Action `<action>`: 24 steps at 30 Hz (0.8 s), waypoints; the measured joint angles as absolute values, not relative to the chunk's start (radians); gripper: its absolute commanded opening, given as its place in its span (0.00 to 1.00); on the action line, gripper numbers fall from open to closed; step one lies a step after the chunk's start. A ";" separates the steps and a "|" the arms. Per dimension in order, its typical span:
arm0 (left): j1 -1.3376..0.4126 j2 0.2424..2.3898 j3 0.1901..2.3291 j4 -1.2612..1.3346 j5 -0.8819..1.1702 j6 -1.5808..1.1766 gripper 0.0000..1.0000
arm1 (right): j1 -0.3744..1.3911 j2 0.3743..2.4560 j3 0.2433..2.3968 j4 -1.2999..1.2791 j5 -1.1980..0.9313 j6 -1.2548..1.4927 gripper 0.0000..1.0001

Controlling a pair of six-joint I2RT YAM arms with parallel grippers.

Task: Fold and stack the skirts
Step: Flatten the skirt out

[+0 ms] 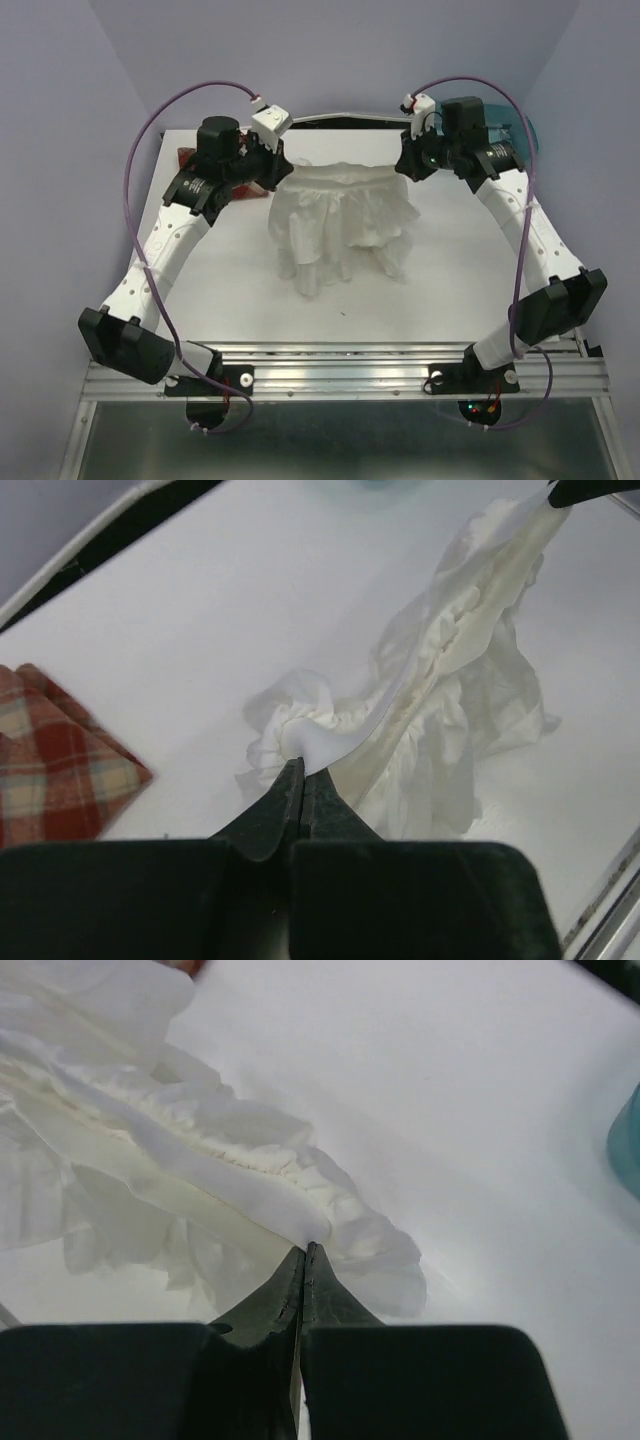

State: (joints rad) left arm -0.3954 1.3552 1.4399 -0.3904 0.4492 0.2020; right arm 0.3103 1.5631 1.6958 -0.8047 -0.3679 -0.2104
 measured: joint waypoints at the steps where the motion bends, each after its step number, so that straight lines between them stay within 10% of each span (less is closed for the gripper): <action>1: -0.376 1.355 1.454 -0.370 0.443 0.186 0.00 | 0.309 1.563 1.711 -0.786 -0.356 -0.202 0.01; 17: -0.673 1.164 1.000 -0.445 0.498 0.450 0.00 | 0.345 1.273 1.048 -0.695 -0.624 -0.222 0.01; 24: -0.672 1.158 1.003 -0.496 0.451 0.487 0.00 | 0.345 1.297 1.085 -0.795 -0.599 -0.285 0.01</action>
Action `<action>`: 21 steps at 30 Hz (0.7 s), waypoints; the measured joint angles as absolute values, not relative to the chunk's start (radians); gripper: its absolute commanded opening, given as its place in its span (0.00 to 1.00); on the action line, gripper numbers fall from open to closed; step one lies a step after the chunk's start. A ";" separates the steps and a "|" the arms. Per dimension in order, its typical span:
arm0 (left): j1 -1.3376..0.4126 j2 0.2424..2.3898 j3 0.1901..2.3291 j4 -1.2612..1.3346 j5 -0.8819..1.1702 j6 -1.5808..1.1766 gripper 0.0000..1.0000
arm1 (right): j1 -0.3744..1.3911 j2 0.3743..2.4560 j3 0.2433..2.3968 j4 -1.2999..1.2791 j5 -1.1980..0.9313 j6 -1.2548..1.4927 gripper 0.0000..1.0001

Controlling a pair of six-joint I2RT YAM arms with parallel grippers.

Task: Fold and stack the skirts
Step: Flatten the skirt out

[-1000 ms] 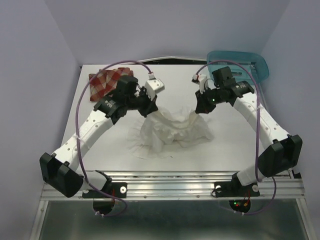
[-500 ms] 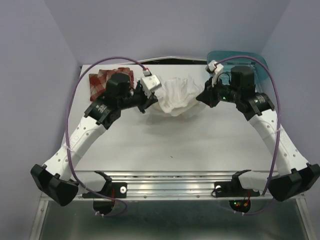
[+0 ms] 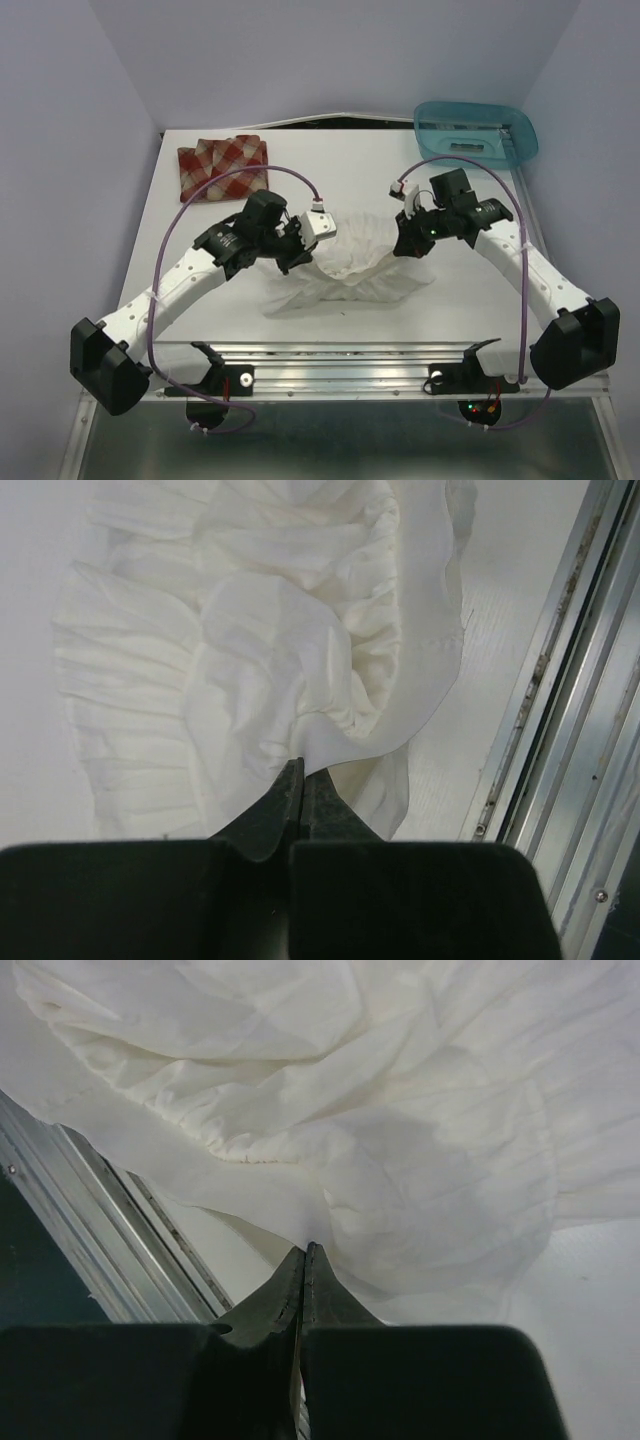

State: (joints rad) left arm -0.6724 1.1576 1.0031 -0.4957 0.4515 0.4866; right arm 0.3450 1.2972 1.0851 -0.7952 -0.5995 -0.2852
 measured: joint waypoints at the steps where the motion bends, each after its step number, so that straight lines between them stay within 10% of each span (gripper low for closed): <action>1: -0.667 1.169 1.028 -0.502 0.446 0.487 0.00 | 0.345 1.305 1.124 -0.804 -0.573 -0.292 0.01; 21: -0.312 1.914 2.039 -0.308 0.336 0.286 0.00 | 0.203 2.012 2.229 -0.617 -0.240 -0.273 0.01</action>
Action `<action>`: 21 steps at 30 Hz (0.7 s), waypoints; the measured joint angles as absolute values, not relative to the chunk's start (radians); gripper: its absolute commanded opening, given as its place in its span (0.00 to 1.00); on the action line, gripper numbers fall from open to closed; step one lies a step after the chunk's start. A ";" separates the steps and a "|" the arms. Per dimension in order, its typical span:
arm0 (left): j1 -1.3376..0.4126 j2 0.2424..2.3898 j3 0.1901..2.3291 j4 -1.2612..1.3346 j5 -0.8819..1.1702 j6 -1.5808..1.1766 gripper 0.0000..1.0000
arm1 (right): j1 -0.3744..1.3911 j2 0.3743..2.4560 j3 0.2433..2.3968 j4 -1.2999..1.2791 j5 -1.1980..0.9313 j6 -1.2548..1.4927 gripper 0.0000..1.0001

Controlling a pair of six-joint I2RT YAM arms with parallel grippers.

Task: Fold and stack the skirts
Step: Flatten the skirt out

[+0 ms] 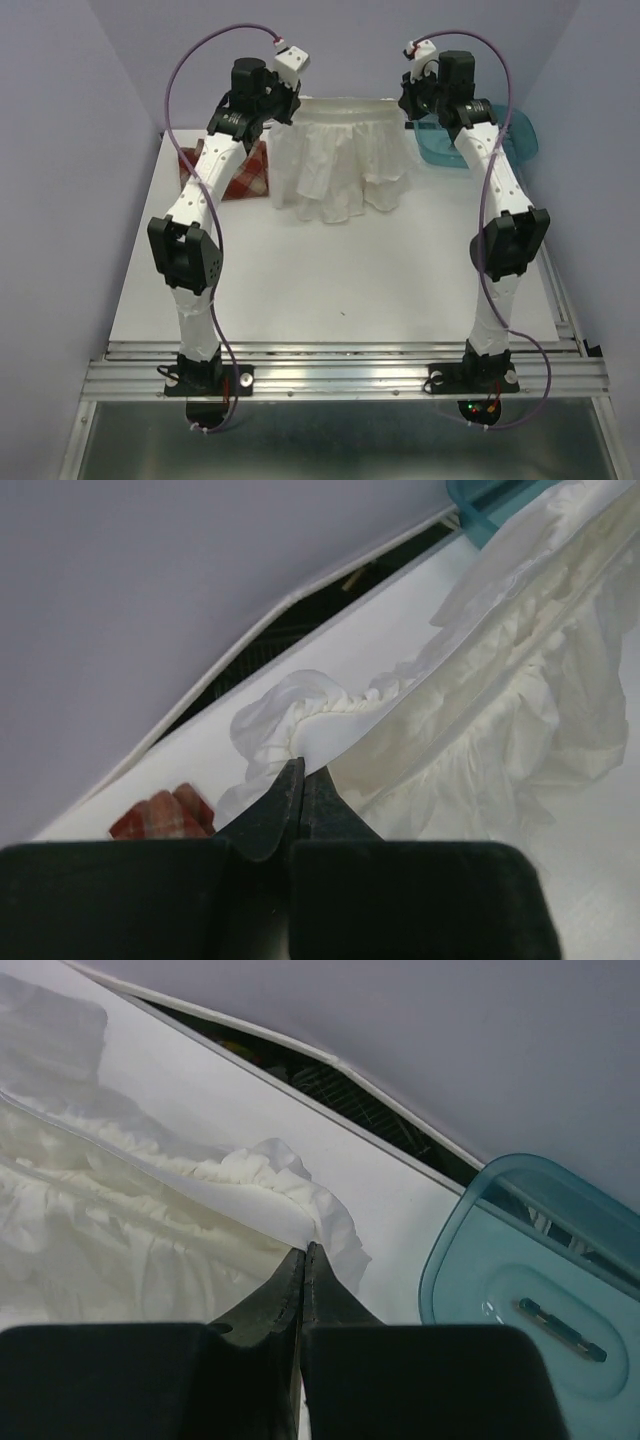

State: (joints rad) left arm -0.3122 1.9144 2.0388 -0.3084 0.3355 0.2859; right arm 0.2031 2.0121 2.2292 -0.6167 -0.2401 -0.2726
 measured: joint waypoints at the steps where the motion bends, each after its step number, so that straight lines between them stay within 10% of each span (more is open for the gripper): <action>1: -0.309 1.954 2.081 -0.290 0.330 0.284 0.00 | 0.194 2.067 2.276 -0.581 -0.234 -0.262 0.01; 10: -0.303 2.111 2.215 -0.028 0.242 0.275 0.00 | 0.184 2.186 2.308 -0.287 -0.160 -0.171 0.01; 21: -0.321 1.996 1.636 0.238 0.254 0.469 0.00 | 0.171 2.003 1.742 -0.050 -0.298 -0.246 0.01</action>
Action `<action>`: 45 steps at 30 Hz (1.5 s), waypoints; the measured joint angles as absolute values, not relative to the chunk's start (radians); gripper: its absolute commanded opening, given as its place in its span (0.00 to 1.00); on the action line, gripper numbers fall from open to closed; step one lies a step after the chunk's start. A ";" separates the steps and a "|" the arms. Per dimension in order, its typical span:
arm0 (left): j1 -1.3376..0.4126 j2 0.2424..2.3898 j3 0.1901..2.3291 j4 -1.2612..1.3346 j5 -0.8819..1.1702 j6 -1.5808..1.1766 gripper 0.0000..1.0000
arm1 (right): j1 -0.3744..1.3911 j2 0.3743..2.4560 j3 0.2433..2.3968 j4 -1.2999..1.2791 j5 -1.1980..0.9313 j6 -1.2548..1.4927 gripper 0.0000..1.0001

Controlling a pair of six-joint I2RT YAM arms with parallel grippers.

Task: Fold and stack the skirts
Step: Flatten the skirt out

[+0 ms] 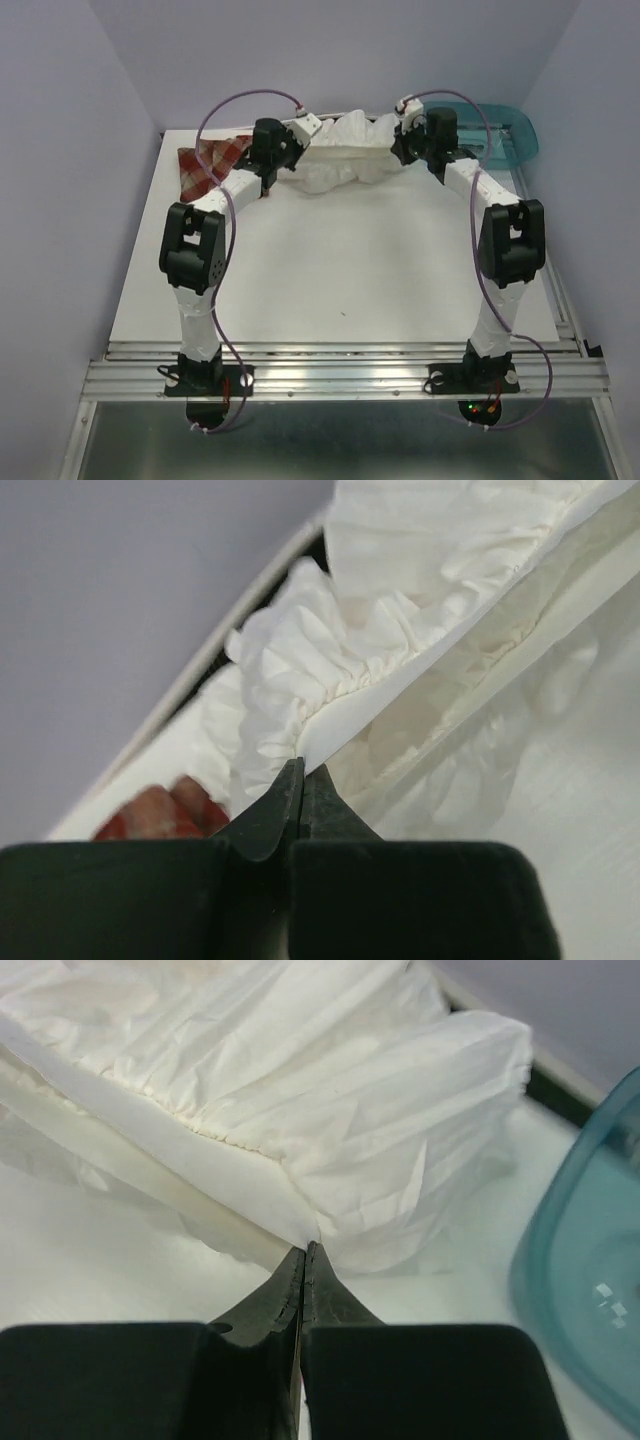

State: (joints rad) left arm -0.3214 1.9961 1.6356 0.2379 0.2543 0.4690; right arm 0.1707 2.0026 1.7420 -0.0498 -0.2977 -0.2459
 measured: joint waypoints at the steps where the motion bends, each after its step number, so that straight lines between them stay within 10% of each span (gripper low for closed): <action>1: -0.328 1.996 1.588 0.229 0.253 0.488 0.00 | 0.172 2.001 1.685 -0.069 -0.310 -0.263 0.01; 31: -0.677 1.461 0.763 0.093 0.248 0.572 0.00 | 0.200 1.638 1.102 -0.625 -0.506 -0.630 0.02; 37: -0.779 1.404 0.720 0.016 0.253 0.550 0.41 | 0.256 1.498 0.992 -0.741 -0.516 -0.723 0.62; 41: -0.852 1.383 0.727 -0.053 0.290 0.519 0.74 | 0.276 1.467 0.986 -0.812 -0.529 -0.771 0.78; 45: -0.885 1.335 0.770 -0.146 0.334 0.508 0.75 | 0.275 1.423 1.012 -0.884 -0.527 -0.792 0.79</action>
State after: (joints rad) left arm -0.8852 1.3350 0.7696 -0.1463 0.3344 0.5079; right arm 0.2752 1.4231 1.0119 -0.8841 -0.5274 -0.7918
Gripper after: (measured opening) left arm 0.746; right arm 0.787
